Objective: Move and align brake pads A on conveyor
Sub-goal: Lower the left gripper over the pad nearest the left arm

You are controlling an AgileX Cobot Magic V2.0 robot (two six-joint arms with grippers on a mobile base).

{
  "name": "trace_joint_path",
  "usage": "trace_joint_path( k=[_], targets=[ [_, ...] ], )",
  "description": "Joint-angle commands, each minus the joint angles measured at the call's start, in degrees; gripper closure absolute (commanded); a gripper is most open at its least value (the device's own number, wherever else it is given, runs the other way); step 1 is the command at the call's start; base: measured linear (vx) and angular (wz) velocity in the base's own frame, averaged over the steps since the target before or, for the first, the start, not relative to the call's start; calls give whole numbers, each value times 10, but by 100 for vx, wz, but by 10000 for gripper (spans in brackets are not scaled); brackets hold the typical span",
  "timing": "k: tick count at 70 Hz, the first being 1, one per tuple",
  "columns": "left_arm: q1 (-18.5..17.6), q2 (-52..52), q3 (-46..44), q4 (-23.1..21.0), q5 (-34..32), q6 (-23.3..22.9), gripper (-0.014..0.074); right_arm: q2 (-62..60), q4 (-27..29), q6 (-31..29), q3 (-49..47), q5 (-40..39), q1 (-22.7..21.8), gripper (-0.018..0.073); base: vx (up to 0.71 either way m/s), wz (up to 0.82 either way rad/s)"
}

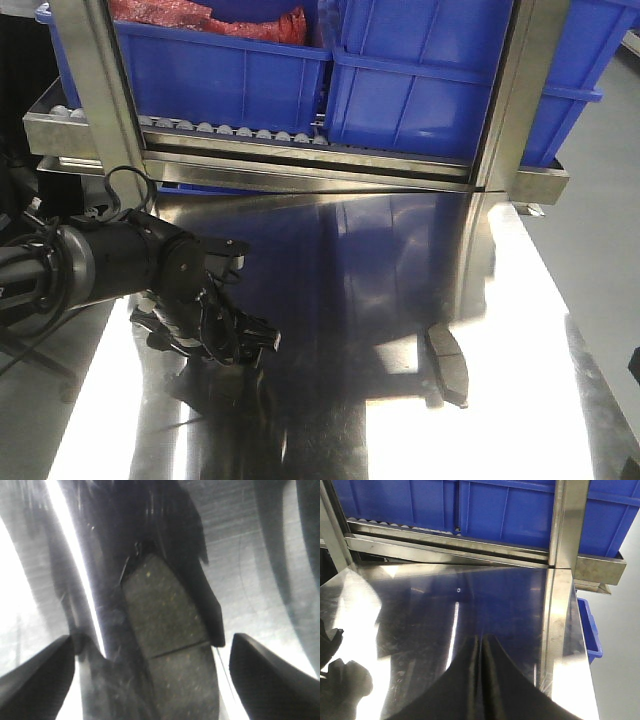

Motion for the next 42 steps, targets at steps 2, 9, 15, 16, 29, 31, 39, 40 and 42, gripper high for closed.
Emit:
trace_joint_path(
  k=[2,9,15,16,29,31,39,40,42],
  targets=[
    [-2,-25,-16,-7,-31,-6,11,4,-5,-4,-17,-41,-1,560,0,0],
    [-2,-18,-16,-7,-28,-6,11,4,-5,-4,-17,-41,-1,560,0,0],
    [-2,-12,-16,-11,-25,-5,11,4,-5,-4,-17,-41,-1,560,0,0],
    [-3,-12,-16,-11,-26,-5,11,4,-5,-4,-17,-41,-1,560,0,0],
    [-3,-13,-16,-11,-30,-5,11,4,-5,-4,-17,-41,-1,560,0,0],
    [-3,-13,-16,-11,-29,-4,13,4,-5,-4,-17,-41,-1,560,0,0],
    [-3,-13,-16,-11,-30,-4,43,4,-5,-4,-17,-41,-1,560,0,0],
    [-3,-13,-16,-11,-30,-4,55,4,-5,-4,-17,-41,-1,560,0,0],
    [-3,-13,-16,-11,-29,-4,72,4,-5,-4,-17,-41,-1,560,0,0]
  ],
)
